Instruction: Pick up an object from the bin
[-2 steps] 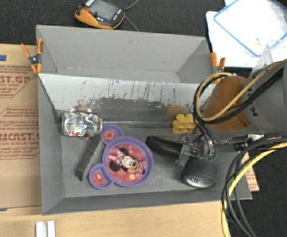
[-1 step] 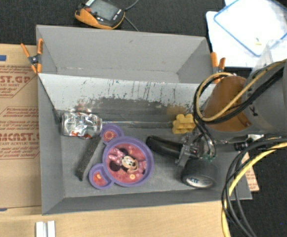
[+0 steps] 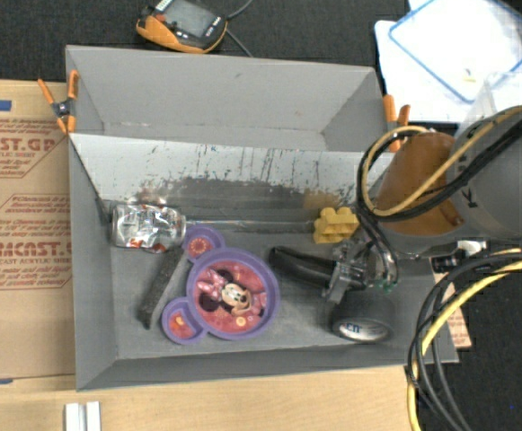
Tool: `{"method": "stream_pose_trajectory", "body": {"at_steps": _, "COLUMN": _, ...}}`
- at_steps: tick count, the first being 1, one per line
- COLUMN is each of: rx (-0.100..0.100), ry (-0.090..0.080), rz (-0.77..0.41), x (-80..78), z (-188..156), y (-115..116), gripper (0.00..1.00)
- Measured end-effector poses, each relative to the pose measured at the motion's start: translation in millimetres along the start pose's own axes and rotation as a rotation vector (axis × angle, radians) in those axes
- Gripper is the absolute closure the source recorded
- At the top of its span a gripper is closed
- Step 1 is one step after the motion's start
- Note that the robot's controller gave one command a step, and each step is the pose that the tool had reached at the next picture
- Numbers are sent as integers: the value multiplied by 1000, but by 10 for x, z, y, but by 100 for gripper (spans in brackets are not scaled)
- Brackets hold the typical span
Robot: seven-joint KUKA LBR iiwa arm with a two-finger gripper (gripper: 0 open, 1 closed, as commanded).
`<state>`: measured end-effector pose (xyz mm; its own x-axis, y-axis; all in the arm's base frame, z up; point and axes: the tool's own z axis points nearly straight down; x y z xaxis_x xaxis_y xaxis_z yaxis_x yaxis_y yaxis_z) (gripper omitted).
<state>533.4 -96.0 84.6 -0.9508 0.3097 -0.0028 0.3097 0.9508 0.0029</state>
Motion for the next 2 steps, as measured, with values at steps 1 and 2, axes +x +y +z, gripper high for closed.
{"method": "stream_pose_trajectory", "body": {"at_steps": 1, "rx": -1, "ry": -9, "rz": 0, "x": -29, "z": -471, "y": 7, "gripper": 100}}
{"method": "stream_pose_trajectory", "body": {"at_steps": 2, "rx": -2, "ry": -14, "rz": -1, "x": -41, "z": -825, "y": 10, "gripper": 100}}
